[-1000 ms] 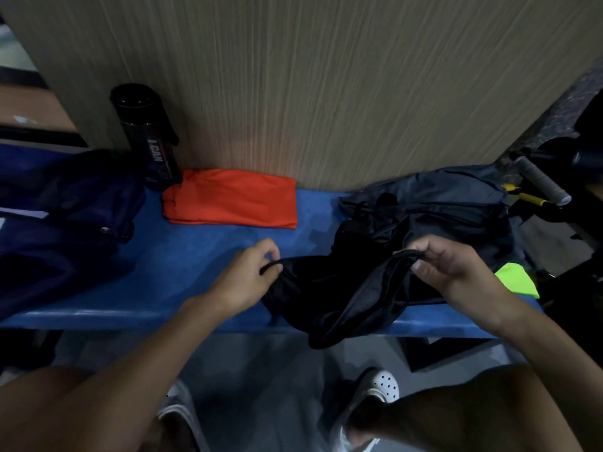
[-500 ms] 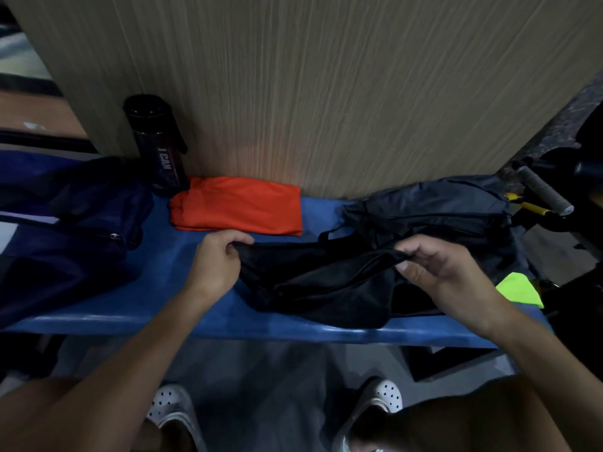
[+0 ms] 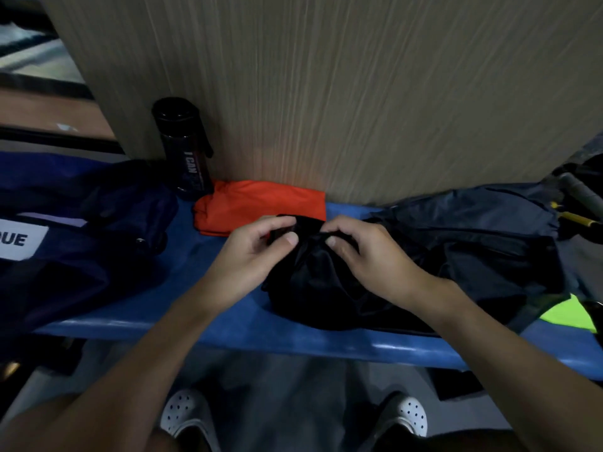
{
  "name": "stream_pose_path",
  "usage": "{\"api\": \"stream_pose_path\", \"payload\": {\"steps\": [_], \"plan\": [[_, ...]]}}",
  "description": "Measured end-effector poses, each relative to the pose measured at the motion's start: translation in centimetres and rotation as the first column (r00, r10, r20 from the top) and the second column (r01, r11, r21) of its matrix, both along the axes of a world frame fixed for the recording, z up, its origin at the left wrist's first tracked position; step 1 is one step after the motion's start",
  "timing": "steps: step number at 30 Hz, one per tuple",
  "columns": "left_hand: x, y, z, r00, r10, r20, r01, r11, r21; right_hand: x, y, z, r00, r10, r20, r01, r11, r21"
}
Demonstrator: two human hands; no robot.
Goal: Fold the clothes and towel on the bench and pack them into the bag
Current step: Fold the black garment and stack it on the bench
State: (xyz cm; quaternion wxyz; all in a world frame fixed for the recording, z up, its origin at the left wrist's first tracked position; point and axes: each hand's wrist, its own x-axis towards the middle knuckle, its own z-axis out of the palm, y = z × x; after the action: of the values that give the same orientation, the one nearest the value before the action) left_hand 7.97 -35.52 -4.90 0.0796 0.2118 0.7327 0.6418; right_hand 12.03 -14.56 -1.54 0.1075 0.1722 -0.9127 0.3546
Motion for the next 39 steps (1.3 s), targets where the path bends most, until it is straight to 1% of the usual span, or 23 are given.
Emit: {"api": "stream_pose_path", "payload": {"steps": [1,3,5,9,12,14,16,17,18,19,20,23,25,27,29,32,34,35,37,38,39], "plan": [[-0.1,-0.1,0.0,1.0,-0.007,0.029,0.007,1.0,0.018,-0.8,-0.3,-0.3,1.0,0.007,-0.01,-0.007,1.0,-0.006],[-0.6,0.0,-0.1,1.0,0.004,0.027,-0.004,1.0,0.009,-2.1,-0.8,-0.7,0.999,0.037,0.006,-0.037,0.999,-0.029],[-0.9,0.2,-0.1,0.999,0.047,0.025,-0.047,0.999,-0.003,-3.1,-1.3,-1.2,0.998,0.059,0.009,-0.059,0.998,-0.033],[-1.7,0.7,-0.4,0.979,0.201,0.015,-0.201,0.979,-0.022,-4.5,-2.0,-2.2,1.0,0.022,0.022,-0.02,0.997,-0.081],[-2.3,0.3,-0.6,0.94,0.341,0.008,-0.34,0.938,-0.071,-4.8,-2.0,-3.0,0.994,-0.03,0.107,0.037,0.998,-0.059],[-3.2,-1.0,-1.1,0.908,0.418,0.014,-0.412,0.9,-0.14,-4.6,-1.9,-3.6,0.988,-0.059,0.141,0.061,0.998,-0.011],[-4.3,-2.7,-1.7,0.893,0.448,0.046,-0.422,0.867,-0.263,-4.2,-1.7,-4.1,0.993,-0.077,0.094,0.076,0.997,0.014],[-4.8,-3.8,-2.2,0.892,0.452,0.026,-0.414,0.837,-0.358,-3.9,-1.6,-4.4,0.994,-0.088,0.064,0.088,0.996,0.001],[-5.2,-4.7,-2.7,0.891,0.453,-0.027,-0.416,0.791,-0.45,-3.6,-1.5,-4.7,0.994,-0.103,0.045,0.104,0.994,-0.027],[-5.3,-5.3,-3.0,0.888,0.453,-0.08,-0.426,0.743,-0.517,-3.2,-1.3,-5.0,0.992,-0.117,0.038,0.119,0.991,-0.055],[-5.1,-5.6,-3.3,0.883,0.453,-0.119,-0.44,0.715,-0.543,-2.8,-1.1,-5.3,0.99,-0.134,0.039,0.136,0.988,-0.066],[-4.5,-5.7,-3.9,0.881,0.444,-0.165,-0.458,0.71,-0.535,-1.6,-0.3,-6.8,0.98,-0.184,0.08,0.184,0.983,0.01],[-4.2,-5.6,-4.1,0.876,0.448,-0.18,-0.471,0.712,-0.521,-1.0,0.2,-7.5,0.972,-0.204,0.115,0.187,0.972,0.146],[-4.1,-5.7,-4.5,0.863,0.467,-0.194,-0.497,0.709,-0.501,-0.6,0.6,-8.0,0.966,-0.23,0.116,0.183,0.929,0.321],[-4.1,-5.8,-4.8,0.846,0.49,-0.209,-0.526,0.707,-0.474,-0.5,0.9,-8.3,0.948,-0.29,0.134,0.212,0.885,0.414],[-4.2,-5.8,-5.4,0.827,0.517,-0.22,-0.557,0.703,-0.442,-1.0,1.2,-8.9,0.921,-0.357,0.156,0.259,0.861,0.438],[-4.0,-5.8,-5.6,0.833,0.508,-0.219,-0.548,0.706,-0.448,-1.7,1.5,-9.2,0.926,-0.352,0.133,0.283,0.885,0.371],[-4.0,-5.8,-5.7,0.833,0.479,-0.276,-0.552,0.687,-0.473,-2.0,1.6,-9.2,0.929,-0.347,0.13,0.285,0.894,0.345],[-3.9,-5.6,-5.6,0.788,0.347,-0.508,-0.597,0.631,-0.495,-2.5,1.7,-9.2,0.931,-0.338,0.139,0.277,0.9,0.337],[-3.9,-5.4,-5.4,0.753,0.275,-0.597,-0.605,0.646,-0.465,-2.7,1.8,-9.2,0.93,-0.339,0.145,0.276,0.901,0.335],[-3.8,-5.1,-5.2,0.746,0.209,-0.633,-0.568,0.695,-0.44,-2.8,1.9,-9.3,0.928,-0.339,0.155,0.271,0.899,0.345]]}}
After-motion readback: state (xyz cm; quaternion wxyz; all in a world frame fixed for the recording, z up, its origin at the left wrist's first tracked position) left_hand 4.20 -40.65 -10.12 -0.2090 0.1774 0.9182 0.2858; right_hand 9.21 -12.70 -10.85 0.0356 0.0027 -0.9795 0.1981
